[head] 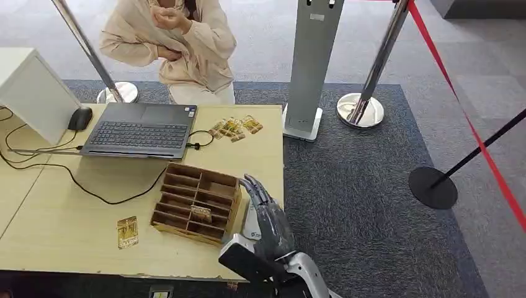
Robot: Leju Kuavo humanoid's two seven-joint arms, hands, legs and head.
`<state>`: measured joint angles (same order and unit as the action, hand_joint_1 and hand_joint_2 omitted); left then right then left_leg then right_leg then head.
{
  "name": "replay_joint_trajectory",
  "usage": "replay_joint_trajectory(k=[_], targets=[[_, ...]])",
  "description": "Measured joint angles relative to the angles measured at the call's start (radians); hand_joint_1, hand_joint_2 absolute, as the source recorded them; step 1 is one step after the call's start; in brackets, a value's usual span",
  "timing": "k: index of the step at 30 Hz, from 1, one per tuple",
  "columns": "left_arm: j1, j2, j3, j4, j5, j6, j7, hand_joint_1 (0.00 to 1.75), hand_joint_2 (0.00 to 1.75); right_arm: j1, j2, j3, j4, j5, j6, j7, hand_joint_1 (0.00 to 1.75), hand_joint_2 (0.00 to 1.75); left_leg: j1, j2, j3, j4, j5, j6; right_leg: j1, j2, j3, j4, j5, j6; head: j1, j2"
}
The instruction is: Pass the card to the sensor for recognition and then transmit it.
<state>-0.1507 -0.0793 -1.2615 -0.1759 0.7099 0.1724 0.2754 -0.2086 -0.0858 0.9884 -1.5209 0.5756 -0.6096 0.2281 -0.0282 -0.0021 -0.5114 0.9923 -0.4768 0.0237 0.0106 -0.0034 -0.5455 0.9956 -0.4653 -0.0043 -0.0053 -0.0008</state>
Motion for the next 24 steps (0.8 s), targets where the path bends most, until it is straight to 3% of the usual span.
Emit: replay_joint_trajectory(k=[24], targets=[[-0.005,-0.015,0.000,-0.002,-0.008,0.034,0.062,0.00,0.00,-0.002,0.021,0.015,0.032,-0.062,0.027,-0.032,0.03,1.75,0.000,0.000,0.000,0.000,0.000,0.000,0.000,0.000,0.000,0.000,0.000,0.000,0.000,0.000]])
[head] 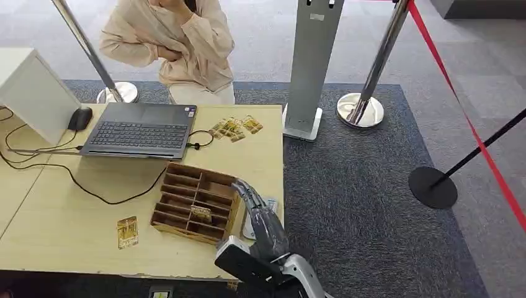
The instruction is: Pass the card to the sensor for recognition and then transmit it.
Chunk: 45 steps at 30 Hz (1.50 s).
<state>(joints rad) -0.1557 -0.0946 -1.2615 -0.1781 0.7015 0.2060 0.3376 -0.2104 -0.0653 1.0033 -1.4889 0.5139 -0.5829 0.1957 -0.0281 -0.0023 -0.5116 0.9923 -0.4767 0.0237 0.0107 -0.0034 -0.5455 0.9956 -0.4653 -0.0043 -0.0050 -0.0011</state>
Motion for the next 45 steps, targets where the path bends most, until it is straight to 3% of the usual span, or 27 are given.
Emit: replay_joint_trajectory(k=[9,24,27,28,33,38,40,42,43,44,45], targets=[[0.003,0.011,0.000,0.000,0.007,-0.023,-0.024,0.00,0.00,-0.001,0.003,0.005,0.013,-0.005,-0.008,0.000,0.03,1.75,0.000,0.000,0.000,0.000,0.000,0.000,0.000,0.000,0.000,0.000,0.000,0.000,0.000,0.000],[0.002,0.019,0.000,-0.003,0.017,-0.035,-0.015,0.00,0.00,-0.001,0.003,0.007,0.016,0.007,-0.039,0.012,0.03,1.75,0.000,0.000,0.000,0.000,0.000,0.000,0.000,0.000,0.000,0.000,0.000,0.000,0.000,0.000],[0.001,0.019,0.000,-0.003,0.017,-0.035,-0.012,0.00,0.00,-0.001,0.003,0.007,0.016,0.007,-0.038,0.012,0.10,1.75,0.000,0.000,0.000,0.000,0.000,0.000,0.000,0.000,0.000,0.000,0.000,0.000,0.000,0.000],[0.001,0.019,0.000,-0.004,0.018,-0.035,-0.010,0.00,0.00,-0.001,0.003,0.008,0.016,0.007,-0.038,0.012,0.14,1.75,0.000,0.000,0.000,0.000,0.000,0.000,0.000,0.000,0.000,0.000,0.000,0.000,0.000,0.000],[0.000,0.019,0.000,-0.006,0.018,-0.035,-0.005,0.00,0.00,-0.001,0.002,0.008,0.016,0.007,-0.038,0.012,0.94,1.75,0.000,0.000,0.000,0.000,0.000,0.000,0.000,0.000,0.000,0.000,0.000,0.000,0.000,0.000],[0.000,0.019,0.000,-0.006,0.016,-0.035,-0.005,0.00,0.00,-0.002,0.002,0.008,0.016,0.007,-0.031,0.012,1.01,1.75,0.000,0.000,0.000,0.000,0.000,0.000,0.000,0.000,0.000,0.000,0.000,0.000,0.000,0.000],[0.000,0.019,0.000,-0.006,0.013,-0.035,-0.005,0.00,0.00,-0.005,0.002,0.008,0.016,0.013,-0.023,0.014,0.99,1.75,0.000,0.000,0.000,0.000,0.000,0.000,0.000,0.000,0.000,0.000,0.000,0.000,0.000,0.000],[0.001,0.019,0.000,-0.006,0.010,-0.035,-0.005,0.00,0.00,-0.008,0.003,0.009,0.015,0.019,-0.017,0.019,0.73,1.75,0.000,0.000,0.000,0.000,0.000,0.000,0.000,0.000,0.000,0.000,0.000,0.000,0.000,0.000],[0.001,0.019,0.000,-0.006,0.008,-0.036,-0.005,0.00,0.00,-0.010,0.003,0.010,0.015,0.022,-0.013,0.019,0.73,1.75,0.000,0.000,0.000,0.000,0.000,0.000,0.000,0.000,0.000,0.000,0.000,0.000,0.000,0.000],[0.001,0.019,0.000,-0.006,0.008,-0.036,-0.005,0.00,0.00,-0.012,0.005,0.010,0.015,0.025,-0.009,0.021,0.52,1.75,0.000,0.000,0.000,0.000,0.000,0.000,0.000,0.000,0.000,0.000,0.000,0.000,0.000,0.000],[0.001,0.019,0.000,-0.006,0.008,-0.036,-0.005,0.00,0.00,-0.014,0.006,0.010,0.015,0.029,-0.007,0.021,0.47,1.75,0.000,0.000,0.000,0.000,0.000,0.000,0.000,0.000,0.000,0.000,0.000,0.000,0.000,0.000]])
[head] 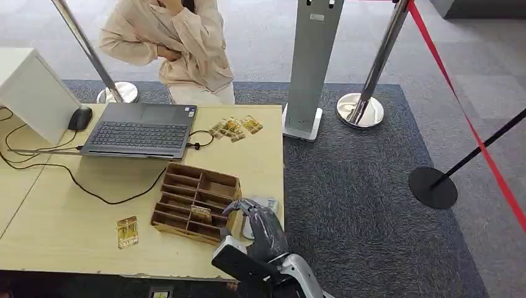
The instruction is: Pass the card to the sensor for recognition and then transmit it.
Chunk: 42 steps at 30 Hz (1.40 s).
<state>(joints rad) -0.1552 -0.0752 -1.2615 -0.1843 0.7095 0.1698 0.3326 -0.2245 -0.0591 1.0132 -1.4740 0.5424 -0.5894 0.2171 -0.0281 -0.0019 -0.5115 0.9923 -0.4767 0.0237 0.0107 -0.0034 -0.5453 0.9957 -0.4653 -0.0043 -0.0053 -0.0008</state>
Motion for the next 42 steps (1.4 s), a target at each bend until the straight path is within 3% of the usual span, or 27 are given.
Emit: replay_joint_trajectory(k=[3,9,17,23,28,42], targets=[[0.000,0.000,0.000,0.000,-0.002,-0.002,0.002,0.00,0.00,-0.009,0.006,0.002,0.000,0.014,0.012,0.011,0.35,1.75,0.000,0.000,0.000,0.000,0.000,0.000,0.000,0.000,0.000,0.000,0.000,0.000,0.000,0.000],[-0.004,0.002,-0.002,0.000,-0.021,-0.014,0.012,0.00,0.00,-0.053,0.028,0.015,0.001,0.090,0.052,0.072,0.31,1.75,0.000,0.000,0.000,0.000,0.000,0.000,0.000,0.000,0.000,0.000,0.000,0.000,0.000,0.000],[-0.007,0.004,-0.004,-0.001,-0.042,-0.030,0.020,0.00,0.00,-0.140,0.072,0.064,0.002,0.242,0.144,0.163,0.35,1.75,0.000,0.000,0.000,0.000,0.000,0.000,0.000,0.000,0.000,0.000,0.000,0.000,0.000,0.000],[-0.012,0.004,-0.010,-0.001,-0.057,-0.034,0.034,0.00,0.00,-0.196,0.105,0.094,0.007,0.287,0.200,0.198,0.40,1.75,0.000,0.000,0.000,0.000,0.000,0.000,0.000,0.000,0.000,0.000,0.000,0.000,0.000,0.000],[-0.019,-0.007,-0.014,-0.003,-0.065,-0.018,0.065,0.00,0.00,-0.224,0.134,0.113,0.025,0.293,0.228,0.200,0.42,1.75,0.000,0.000,0.000,0.000,0.000,0.000,0.000,0.000,0.000,0.000,0.000,0.000,0.000,0.000],[-0.024,-0.011,-0.029,-0.003,-0.064,-0.017,0.064,0.00,0.00,-0.254,0.240,0.165,0.209,0.185,0.222,0.114,0.38,1.75,0.001,0.000,0.000,0.000,0.000,0.000,0.001,0.000,0.000,0.000,0.000,0.000,0.000,0.000]])
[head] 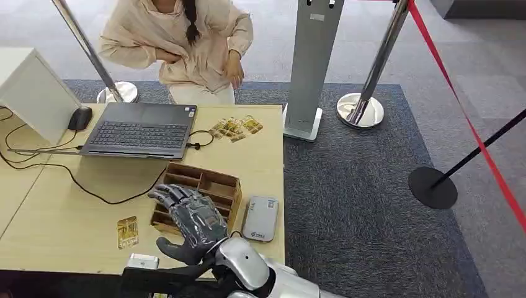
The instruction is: Pass the card to the sensor for recognition and then transmit it.
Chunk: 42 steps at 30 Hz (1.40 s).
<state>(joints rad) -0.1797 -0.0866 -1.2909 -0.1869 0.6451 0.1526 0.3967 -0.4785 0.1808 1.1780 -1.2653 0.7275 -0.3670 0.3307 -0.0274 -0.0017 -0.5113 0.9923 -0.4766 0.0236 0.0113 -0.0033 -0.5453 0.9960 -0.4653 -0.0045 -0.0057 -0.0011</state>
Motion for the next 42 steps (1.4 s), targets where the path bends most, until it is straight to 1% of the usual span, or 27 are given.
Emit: replay_joint_trajectory(k=[2,3,5,6,8,15,17,23,30,34,42], targets=[[0.000,0.000,0.000,0.000,0.000,0.000,0.000,0.00,0.00,-0.004,0.009,0.006,0.036,-0.010,-0.005,-0.002,0.38,1.75,0.000,0.000,0.000,0.000,0.000,0.000,0.000,0.000,0.000,0.000,0.000,0.000,0.001,0.000],[0.000,0.000,0.000,0.000,0.000,0.001,0.000,0.00,0.00,-0.004,0.013,0.008,0.049,-0.014,-0.007,-0.002,0.30,1.75,0.000,-0.001,0.000,0.000,0.000,0.000,0.000,0.000,0.000,0.000,0.000,0.000,0.001,0.000],[0.000,0.000,0.000,0.000,0.000,0.001,0.000,0.00,0.00,-0.007,0.018,0.011,0.079,-0.024,-0.013,-0.002,0.28,1.75,0.000,0.000,0.000,0.000,0.000,0.000,0.000,0.000,0.000,0.000,0.000,0.000,0.000,0.000],[0.000,-0.001,0.000,0.000,0.000,0.001,0.000,0.00,0.00,-0.010,0.021,0.013,0.094,-0.024,-0.016,-0.002,0.21,1.75,0.000,0.000,0.000,0.000,0.000,0.000,0.000,0.000,0.000,0.000,0.000,0.000,0.001,0.000],[0.000,-0.001,0.000,0.000,0.000,0.001,0.000,0.00,0.00,-0.014,0.025,0.015,0.127,-0.020,-0.021,-0.002,0.19,1.75,0.000,0.000,0.000,0.000,0.000,0.000,0.000,0.000,0.000,0.000,0.000,0.000,0.001,0.000],[0.000,-0.001,0.000,0.000,0.001,0.001,0.000,0.00,0.00,-0.015,0.030,0.017,0.149,-0.017,-0.026,-0.002,0.19,1.75,0.000,0.000,0.000,0.000,0.000,0.000,0.000,0.000,0.000,0.000,0.000,0.000,0.001,0.000],[0.000,-0.001,0.000,0.000,0.002,0.002,0.000,0.00,0.00,-0.016,0.037,0.021,0.182,-0.013,-0.033,-0.002,0.19,1.75,0.000,0.000,0.000,0.000,0.000,0.000,0.000,0.000,0.000,0.000,0.000,0.000,0.001,0.000],[0.000,-0.001,-0.001,0.000,0.002,0.003,0.000,0.00,0.00,-0.018,0.048,0.026,0.218,-0.011,-0.045,-0.002,0.19,1.75,0.000,0.000,0.000,0.000,0.000,0.000,0.000,0.000,0.000,0.000,0.000,0.000,0.000,0.000],[0.000,-0.002,-0.004,0.000,0.001,0.003,0.003,0.00,0.00,-0.028,0.063,0.031,0.244,-0.011,-0.043,-0.002,0.23,1.75,0.000,0.000,0.000,0.000,0.000,0.000,0.000,0.000,0.000,0.000,0.000,0.000,0.000,0.000],[-0.001,-0.002,-0.006,0.000,0.001,0.003,0.004,0.00,0.00,-0.037,0.074,0.034,0.261,-0.009,-0.040,0.002,0.21,1.75,0.000,0.000,0.000,0.000,0.000,0.000,0.000,0.000,0.000,0.000,0.000,0.000,0.000,0.000],[-0.001,-0.002,-0.006,0.000,0.000,0.003,0.004,0.00,0.00,-0.057,0.088,0.037,0.283,0.000,-0.031,0.024,0.21,1.75,0.000,0.000,0.000,0.000,0.000,0.000,0.000,0.000,0.000,0.000,0.000,0.000,0.000,0.000]])
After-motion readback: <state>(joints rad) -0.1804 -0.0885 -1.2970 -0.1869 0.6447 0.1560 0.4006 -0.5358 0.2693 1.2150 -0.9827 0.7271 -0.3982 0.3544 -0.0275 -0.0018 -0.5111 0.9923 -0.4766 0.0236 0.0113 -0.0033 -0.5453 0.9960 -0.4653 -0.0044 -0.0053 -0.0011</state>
